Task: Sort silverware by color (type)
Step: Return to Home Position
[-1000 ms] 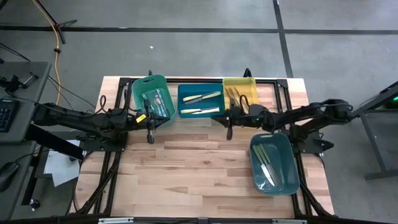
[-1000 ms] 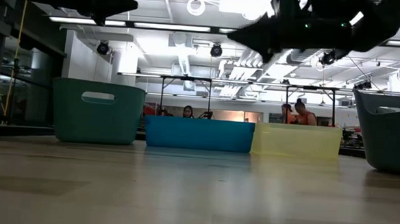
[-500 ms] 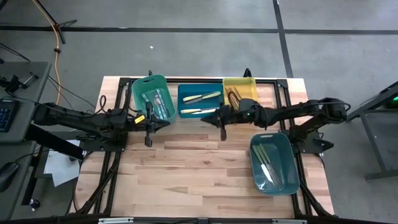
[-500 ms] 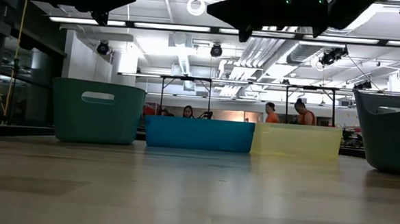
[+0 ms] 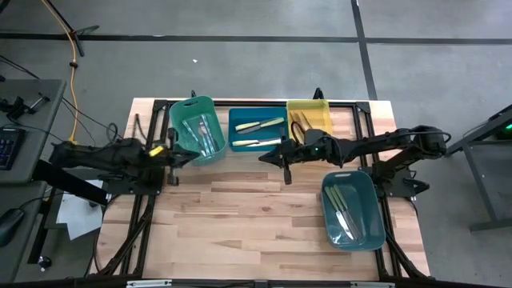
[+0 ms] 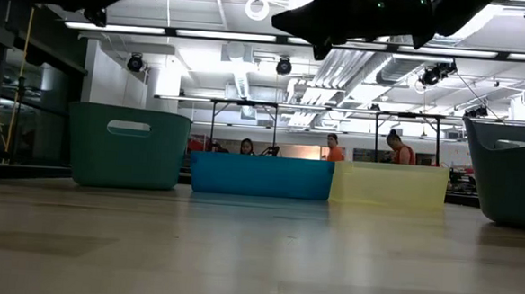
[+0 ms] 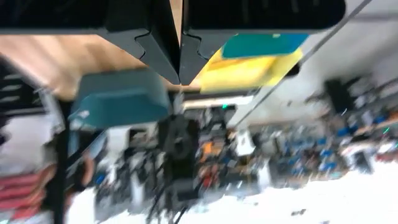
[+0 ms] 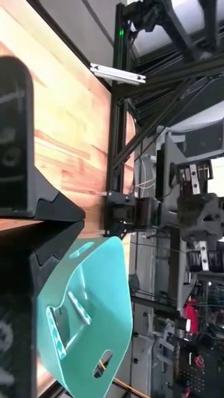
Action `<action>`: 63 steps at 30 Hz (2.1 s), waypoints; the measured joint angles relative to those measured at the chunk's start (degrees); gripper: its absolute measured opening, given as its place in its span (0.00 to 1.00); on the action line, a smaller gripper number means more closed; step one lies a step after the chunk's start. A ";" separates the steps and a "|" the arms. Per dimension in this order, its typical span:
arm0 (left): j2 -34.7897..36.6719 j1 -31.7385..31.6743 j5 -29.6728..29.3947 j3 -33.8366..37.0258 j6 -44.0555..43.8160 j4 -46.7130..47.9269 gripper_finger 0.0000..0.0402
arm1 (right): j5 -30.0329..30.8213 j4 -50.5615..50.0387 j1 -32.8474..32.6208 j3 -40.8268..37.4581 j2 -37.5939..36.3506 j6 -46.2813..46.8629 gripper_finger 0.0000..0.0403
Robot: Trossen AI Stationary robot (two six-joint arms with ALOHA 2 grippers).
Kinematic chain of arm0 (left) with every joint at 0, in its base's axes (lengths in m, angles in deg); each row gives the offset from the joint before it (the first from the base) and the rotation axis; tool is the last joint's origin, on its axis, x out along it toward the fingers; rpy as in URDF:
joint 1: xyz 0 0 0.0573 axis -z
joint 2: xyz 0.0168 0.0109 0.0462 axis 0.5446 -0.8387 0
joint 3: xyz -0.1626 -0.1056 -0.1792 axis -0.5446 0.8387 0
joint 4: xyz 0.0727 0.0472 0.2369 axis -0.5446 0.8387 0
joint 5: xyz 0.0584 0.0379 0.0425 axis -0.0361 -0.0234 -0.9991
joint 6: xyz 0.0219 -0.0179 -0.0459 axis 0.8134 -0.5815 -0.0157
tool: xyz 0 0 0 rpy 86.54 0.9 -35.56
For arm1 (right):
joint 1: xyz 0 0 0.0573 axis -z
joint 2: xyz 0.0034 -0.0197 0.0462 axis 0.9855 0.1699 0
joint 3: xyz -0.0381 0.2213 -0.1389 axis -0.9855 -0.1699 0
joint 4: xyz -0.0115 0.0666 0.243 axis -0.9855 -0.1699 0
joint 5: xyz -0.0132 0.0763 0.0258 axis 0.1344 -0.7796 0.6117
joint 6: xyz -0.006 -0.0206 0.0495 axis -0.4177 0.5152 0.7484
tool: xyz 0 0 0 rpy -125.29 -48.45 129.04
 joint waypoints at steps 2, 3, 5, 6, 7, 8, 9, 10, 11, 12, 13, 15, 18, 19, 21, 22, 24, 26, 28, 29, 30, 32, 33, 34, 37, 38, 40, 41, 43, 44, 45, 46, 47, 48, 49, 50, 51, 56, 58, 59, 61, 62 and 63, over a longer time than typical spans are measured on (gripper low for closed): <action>4.43 -0.04 2.73 2.52 0.56 -1.01 0.00 | 0.00 0.15 0.02 0.00 0.00 0.01 0.00; 6.40 -0.15 3.92 4.13 0.80 -1.76 0.00 | 0.00 0.19 0.02 0.00 0.00 0.03 0.00; 9.58 -0.49 6.43 7.35 1.44 -4.60 0.00 | 0.00 0.19 0.02 0.00 0.00 0.02 0.00; 10.62 -0.67 8.08 8.57 1.58 -6.59 0.00 | 0.00 0.28 0.02 0.00 0.00 0.01 0.00; 11.62 -1.00 9.77 9.66 1.70 -8.01 0.00 | 0.00 0.38 0.02 0.00 0.00 -0.02 0.00; 12.24 -1.28 11.24 10.51 1.57 -8.51 0.00 | 0.01 0.47 0.02 0.00 0.00 -0.04 0.00; 12.52 -1.59 12.29 11.19 1.01 -8.56 0.00 | 0.01 0.62 0.02 0.00 0.00 -0.06 0.00; 12.55 -1.94 13.03 11.75 0.13 -8.30 0.00 | 0.02 0.90 0.02 0.00 0.00 -0.08 0.00; 12.54 -2.25 13.90 12.19 -0.96 -8.24 0.00 | 0.02 1.09 0.02 0.00 0.00 -0.15 0.00; 12.54 -2.54 15.00 12.43 -1.82 -8.12 0.00 | 0.02 1.22 0.02 0.00 0.00 -0.17 0.00; 12.54 -2.85 15.99 12.45 -2.26 -7.72 0.00 | 0.02 1.28 0.02 0.00 0.00 -0.15 0.00; 12.44 -3.39 16.81 12.42 -2.00 -6.04 0.00 | 0.04 1.46 0.02 0.00 0.00 0.05 0.00; 12.45 -4.48 16.63 12.56 -2.79 -4.00 0.00 | 0.08 1.46 0.02 0.00 0.00 1.18 0.00; 12.49 -4.77 16.91 13.19 -3.68 -4.51 0.00 | 0.09 1.46 0.02 0.00 0.00 1.43 0.00; 12.58 -5.26 17.30 15.90 -5.72 -6.11 0.00 | 0.12 1.46 -0.01 0.00 0.00 1.44 0.00; 12.80 -5.47 17.54 17.18 -6.54 -5.98 0.00 | 0.16 1.46 -0.01 0.00 0.00 1.43 0.00; 12.83 -5.97 17.43 17.06 -6.52 -5.00 0.00 | 0.17 1.46 -0.01 0.00 0.00 1.45 0.00; 13.03 -6.67 17.36 17.06 -6.56 -4.88 0.00 | 0.17 1.46 -0.01 0.00 0.00 1.46 0.00; 13.57 -7.17 18.06 17.06 -5.80 -4.97 0.00 | -0.19 1.42 -0.01 0.00 0.00 1.45 0.00; 13.59 -7.41 18.03 17.04 -5.44 -5.48 0.00 | -0.44 1.36 -0.01 0.00 0.00 1.40 0.00; 13.59 -7.66 17.42 17.01 -5.23 -5.56 0.00 | -0.91 1.21 0.00 0.00 0.00 1.27 0.00; 13.55 -7.96 13.58 17.01 -5.00 -4.85 0.00 | -2.55 0.64 0.02 0.00 0.00 0.06 0.00; 13.54 -8.09 11.12 17.01 -4.97 -4.36 0.00 | -3.24 -0.22 0.02 0.00 -0.16 -0.51 0.00; 13.45 -8.11 8.33 17.01 -4.96 -3.80 0.00 | -3.51 -1.90 0.02 0.00 -0.70 -0.75 0.00; 13.40 -8.11 1.04 17.01 -6.45 -1.64 0.00 | -3.56 -6.86 0.55 -0.69 -4.26 -0.66 0.00; 13.40 -8.11 -0.15 17.01 -7.31 -1.36 0.00 | -3.50 -7.63 0.72 -1.80 -5.96 -1.10 0.00; 13.40 -8.09 -0.49 17.01 -8.84 -0.73 0.00 | -3.25 -7.78 0.83 -5.46 -9.75 -1.77 0.00; 13.40 -8.09 -0.46 17.01 -9.32 -0.66 0.00 | -3.21 -7.32 0.81 -7.66 -11.86 -1.90 0.00; 13.40 -8.09 -0.39 17.01 -9.43 -0.82 0.00 | -2.43 -4.65 0.80 -12.68 -17.11 -1.82 0.00; 13.40 -8.09 -0.37 17.01 -9.46 -0.80 0.00 | -1.03 -2.56 0.80 -15.37 -20.06 -1.57 0.00; 13.40 -8.09 -0.33 17.01 -9.46 -0.72 0.00 | 0.64 -0.58 0.91 -18.21 -22.98 -0.97 0.00; 13.40 -8.09 -0.29 17.01 -9.46 -0.72 0.00 | 1.78 1.14 1.24 -20.93 -25.86 -0.38 0.00; 13.40 -8.09 -0.27 17.01 -9.46 -0.76 0.00 | 2.41 2.86 1.62 -23.66 -28.86 0.23 0.00; 13.40 -8.09 -0.27 17.01 -9.46 -0.75 0.00 | 2.58 4.57 1.92 -26.08 -31.70 0.66 0.00; 13.40 -8.09 -0.26 17.01 -9.46 -0.74 0.00 | 2.50 6.36 2.30 -28.26 -34.42 1.18 0.00; 13.40 -8.09 -0.25 17.01 -9.46 -0.75 0.00 | 2.38 7.61 2.61 -30.27 -36.92 1.54 0.00; 13.40 -8.09 -0.25 17.01 -9.46 -0.77 0.00 | 2.34 8.20 2.93 -32.02 -39.21 1.79 0.00; 13.40 -8.09 -0.25 17.01 -9.46 -0.75 0.00 | 2.29 8.01 4.24 -37.34 -46.88 2.87 0.00; 13.40 -8.09 -0.25 17.01 -9.46 -0.75 0.00 | 2.12 6.07 4.53 -38.16 -48.96 2.67 0.00; 13.40 -8.09 -0.25 17.01 -9.46 -0.75 0.00 | 2.12 4.36 4.56 -38.32 -49.97 2.32 0.00; 13.40 -8.09 -0.26 17.01 -9.26 -0.70 0.00 | 2.42 1.38 4.56 -38.51 -51.84 0.67 0.00; 13.40 -8.09 -0.25 17.01 -8.75 -0.60 0.00 | 2.70 -0.37 4.56 -38.57 -52.77 -0.20 0.00; 13.40 -8.09 -0.27 17.01 -8.25 -0.34 0.00 | 2.84 -2.33 4.56 -38.60 -53.62 -0.84 0.00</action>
